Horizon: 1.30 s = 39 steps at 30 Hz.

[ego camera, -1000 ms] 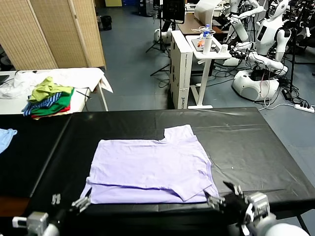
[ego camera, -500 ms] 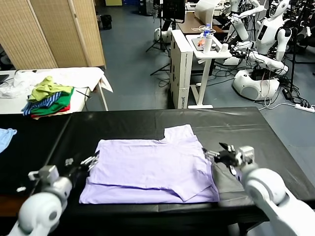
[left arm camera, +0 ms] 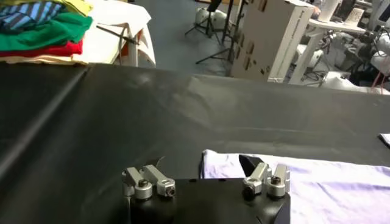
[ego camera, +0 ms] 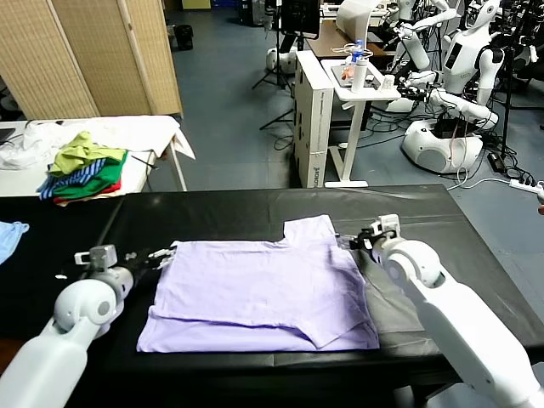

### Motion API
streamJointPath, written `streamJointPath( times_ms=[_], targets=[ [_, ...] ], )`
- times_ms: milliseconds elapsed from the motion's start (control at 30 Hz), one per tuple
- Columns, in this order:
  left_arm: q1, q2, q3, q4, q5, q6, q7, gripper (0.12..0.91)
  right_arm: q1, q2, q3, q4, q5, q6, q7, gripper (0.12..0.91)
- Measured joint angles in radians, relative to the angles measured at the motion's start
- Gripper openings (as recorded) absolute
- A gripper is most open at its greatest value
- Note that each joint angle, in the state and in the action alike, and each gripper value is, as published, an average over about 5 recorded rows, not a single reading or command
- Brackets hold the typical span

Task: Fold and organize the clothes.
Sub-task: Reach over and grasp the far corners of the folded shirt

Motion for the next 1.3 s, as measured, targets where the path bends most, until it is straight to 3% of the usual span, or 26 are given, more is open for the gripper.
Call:
streamJointPath(
  times_ms=[567,800,1133,1233,1300],
  targets=[
    [-0.014,-0.024,0.026,0.033,0.022,-0.003,0.012,0.907,0.060,0.087,-0.038,-0.139,-0.022,0.000,-0.003,0.902],
    [-0.015,-0.024,0.028,0.037,0.025,-0.005,0.020,0.875,0.056,0.098,-0.040,-0.148,-0.025,0.000,-0.003,0.837],
    [-0.011,-0.027,0.021,0.030,0.033,-0.015,0.027,0.679,0.055,0.114,-0.042,-0.165,-0.029,0.000,-0.003,0.717],
    [-0.001,-0.024,0.010,0.017,0.032,-0.017,0.026,0.580,0.055,0.118,-0.041,-0.170,-0.030,0.000,-0.004,0.629],
    [0.008,-0.019,0.001,0.005,0.031,-0.019,0.026,0.454,0.055,0.119,-0.041,-0.172,-0.032,0.000,-0.006,0.567]
  ],
)
